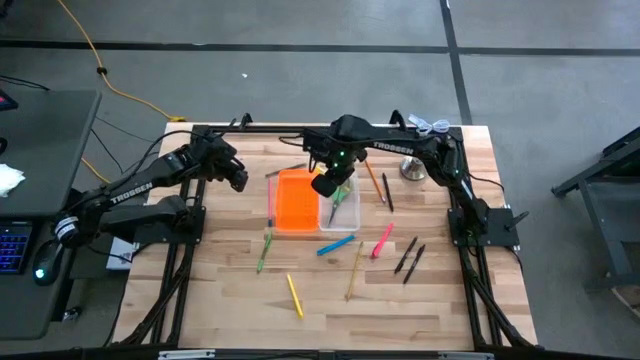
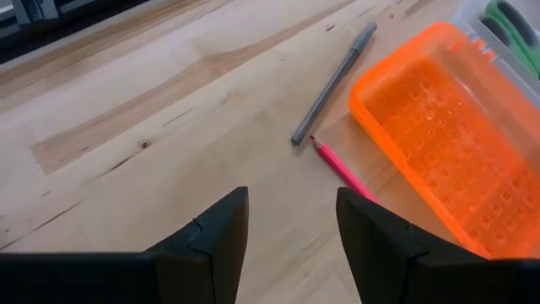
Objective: Pick & place school supplies into a supply box
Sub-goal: Put the yellow pen into the supply box
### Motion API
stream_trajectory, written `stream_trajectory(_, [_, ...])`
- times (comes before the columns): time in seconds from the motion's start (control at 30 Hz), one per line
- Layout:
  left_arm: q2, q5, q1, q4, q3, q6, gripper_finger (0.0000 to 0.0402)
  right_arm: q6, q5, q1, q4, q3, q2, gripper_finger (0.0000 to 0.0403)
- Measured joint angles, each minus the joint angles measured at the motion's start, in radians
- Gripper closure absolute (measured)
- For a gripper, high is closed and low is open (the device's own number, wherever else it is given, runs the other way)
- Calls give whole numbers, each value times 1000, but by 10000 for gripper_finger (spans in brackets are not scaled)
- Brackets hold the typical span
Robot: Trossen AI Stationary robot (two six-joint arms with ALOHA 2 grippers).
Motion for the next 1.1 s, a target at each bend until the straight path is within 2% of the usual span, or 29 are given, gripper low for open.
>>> stream_trajectory(0.27, [-11,1,0,-21,0,62,192,166,75,52,-3,0,0,397])
stream_trajectory(0.5, [-93,10,0,2,0,112,192,318,128,92,-3,-1,0,396])
stream_trajectory(0.8, [-267,202,0,5,0,163,192,451,173,125,-3,-1,0,400])
stream_trajectory(0.97, [-373,262,0,1,0,192,192,523,193,131,-2,-1,0,395])
stream_trajectory(1.1, [-447,268,0,-6,0,192,192,567,195,134,4,-1,1,395])
